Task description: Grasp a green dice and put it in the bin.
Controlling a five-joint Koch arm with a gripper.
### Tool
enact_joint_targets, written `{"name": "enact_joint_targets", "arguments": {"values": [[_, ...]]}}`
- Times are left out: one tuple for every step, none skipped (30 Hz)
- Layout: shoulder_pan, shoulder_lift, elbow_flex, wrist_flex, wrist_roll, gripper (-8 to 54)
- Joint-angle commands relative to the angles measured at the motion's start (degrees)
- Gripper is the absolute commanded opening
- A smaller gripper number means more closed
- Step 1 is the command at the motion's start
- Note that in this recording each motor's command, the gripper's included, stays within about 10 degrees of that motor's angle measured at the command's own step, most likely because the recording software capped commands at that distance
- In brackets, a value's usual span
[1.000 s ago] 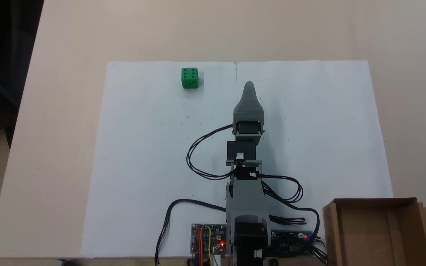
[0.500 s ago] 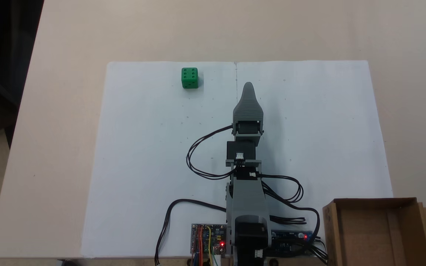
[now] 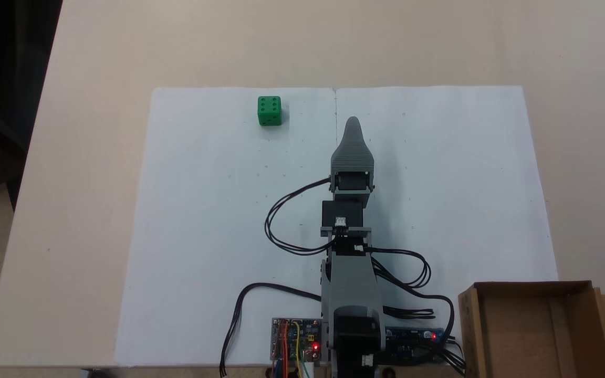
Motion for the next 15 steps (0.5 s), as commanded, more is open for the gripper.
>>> {"name": "enact_joint_targets", "arguments": {"values": [[0.2,6.0,3.8,-2.2,-3.7,44.9],[0.2,6.0,3.8,-2.2,-3.7,44.8],[0.3,6.0,3.8,-2.2,-3.8,44.8],[0.3,5.9,3.7,-2.2,-3.8,44.7],[0.4,6.0,3.7,-2.2,-3.9,44.6],[0.4,6.0,3.8,-2.1,-3.9,44.3],[0.4,5.9,3.8,-2.1,-3.9,43.9],[0.3,5.9,3.8,-2.1,-3.9,43.8],[0.2,6.0,3.7,-2.1,-3.9,43.2],[0.2,6.0,3.7,-2.1,-3.9,42.5],[0.2,6.0,3.3,-2.1,-4.0,42.1],[0.1,5.9,2.5,-2.0,-4.2,42.0],[0.2,5.9,1.4,-1.8,-4.2,41.3],[0.3,5.9,0.4,-1.1,-4.2,41.2],[0.3,5.8,-0.4,-0.1,-4.2,41.2]]}}
